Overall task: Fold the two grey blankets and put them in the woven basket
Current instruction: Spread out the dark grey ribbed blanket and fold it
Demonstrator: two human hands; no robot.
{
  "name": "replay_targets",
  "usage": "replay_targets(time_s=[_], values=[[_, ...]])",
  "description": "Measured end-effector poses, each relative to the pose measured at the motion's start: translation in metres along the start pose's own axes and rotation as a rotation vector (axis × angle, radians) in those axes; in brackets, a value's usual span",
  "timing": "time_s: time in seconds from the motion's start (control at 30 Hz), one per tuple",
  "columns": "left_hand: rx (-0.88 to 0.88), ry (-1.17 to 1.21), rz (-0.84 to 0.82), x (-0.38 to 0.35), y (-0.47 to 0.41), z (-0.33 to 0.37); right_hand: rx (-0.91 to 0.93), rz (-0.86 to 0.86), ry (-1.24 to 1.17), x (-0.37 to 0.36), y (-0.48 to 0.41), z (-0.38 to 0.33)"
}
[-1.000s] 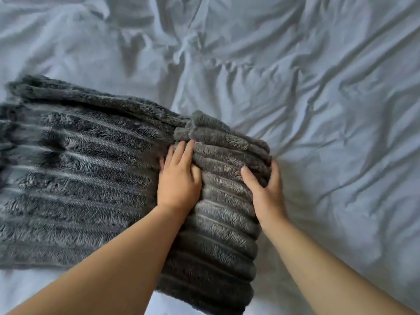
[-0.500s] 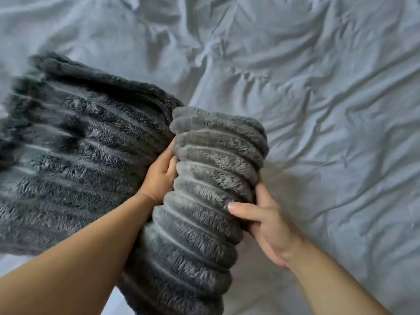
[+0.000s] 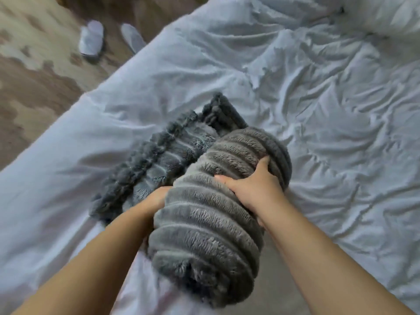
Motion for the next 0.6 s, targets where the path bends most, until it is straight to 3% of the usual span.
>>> replay_targets(time_s=[0.1, 0.23, 0.33, 0.37, 0.43, 0.5, 0.6], values=[[-0.016, 0.059, 0.016, 0.033, 0.041, 0.013, -0.053, -0.013, 0.104, -0.004, 0.002, -0.044], [-0.460, -0.455, 0.518, 0.041, 0.094, 0.032, 0.033, 0.048, 0.186, -0.017, 0.011, -0.090], [-0.644, -0.613, 0.694, 0.017, 0.129, 0.037, 0.215, 0.076, 0.245, -0.026, 0.017, -0.115], [-0.601, -0.695, 0.708, 0.007, 0.132, 0.034, 0.281, 0.065, 0.257, -0.028, 0.018, -0.120], [-0.327, -0.849, 0.704, -0.005, 0.128, 0.034, 0.401, 0.001, 0.283, -0.027, 0.025, -0.120], [-0.120, -0.833, 0.762, -0.010, 0.119, 0.048, 0.525, -0.094, 0.277, -0.022, 0.030, -0.110], [-0.030, -0.889, 0.832, -0.019, 0.095, 0.066, 0.718, -0.198, 0.169, -0.011, 0.033, -0.090]])
Point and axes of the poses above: each hand's wrist, its own y-axis away from the middle knuckle, its own x-axis out of the back of the hand, z = x × y, the point moved 2 cm from there along -y, towards the middle knuckle, and after that the axes turned 7 degrees about y, right-handed, at the moved point
